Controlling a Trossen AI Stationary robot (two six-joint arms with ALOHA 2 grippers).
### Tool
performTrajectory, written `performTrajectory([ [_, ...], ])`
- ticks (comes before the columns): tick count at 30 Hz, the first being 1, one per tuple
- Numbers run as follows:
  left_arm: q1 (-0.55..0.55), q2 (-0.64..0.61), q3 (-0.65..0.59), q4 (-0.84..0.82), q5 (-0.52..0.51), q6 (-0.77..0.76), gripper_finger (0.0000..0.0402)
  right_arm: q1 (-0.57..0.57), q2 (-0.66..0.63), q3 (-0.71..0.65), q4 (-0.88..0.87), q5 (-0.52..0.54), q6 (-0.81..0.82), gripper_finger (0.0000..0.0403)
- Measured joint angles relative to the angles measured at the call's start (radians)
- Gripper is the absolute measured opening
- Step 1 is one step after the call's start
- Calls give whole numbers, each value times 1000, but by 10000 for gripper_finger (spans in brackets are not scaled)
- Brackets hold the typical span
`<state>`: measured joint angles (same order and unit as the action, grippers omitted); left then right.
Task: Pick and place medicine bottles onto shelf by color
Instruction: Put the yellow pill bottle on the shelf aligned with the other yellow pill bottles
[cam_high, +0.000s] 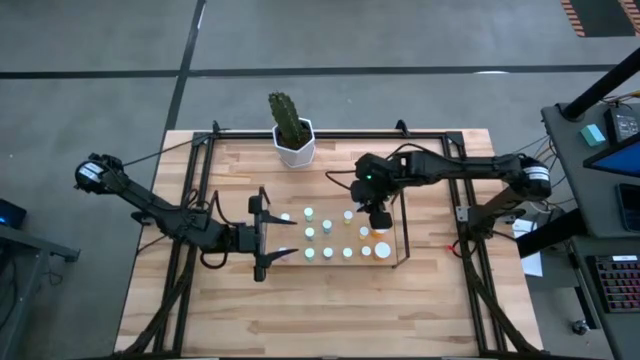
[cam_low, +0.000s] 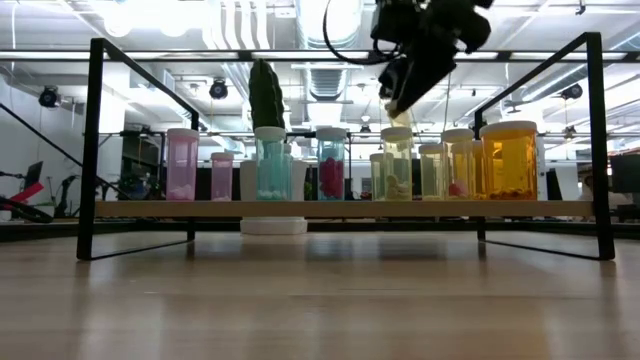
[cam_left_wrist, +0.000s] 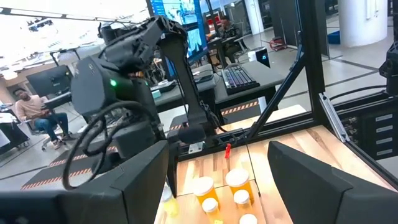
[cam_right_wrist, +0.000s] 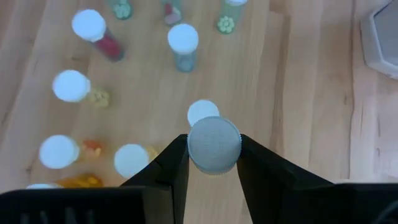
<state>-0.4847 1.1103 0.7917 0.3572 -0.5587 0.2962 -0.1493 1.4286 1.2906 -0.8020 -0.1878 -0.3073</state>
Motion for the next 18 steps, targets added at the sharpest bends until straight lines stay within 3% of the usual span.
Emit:
performTrajectory([
  [8, 0, 0, 0, 1, 0, 0, 259, 0, -7, -125, 82, 4, 37, 109],
  [18, 0, 0, 0, 1, -3, 1, 259, 0, 0, -162, 160, 29, 53, 109],
])
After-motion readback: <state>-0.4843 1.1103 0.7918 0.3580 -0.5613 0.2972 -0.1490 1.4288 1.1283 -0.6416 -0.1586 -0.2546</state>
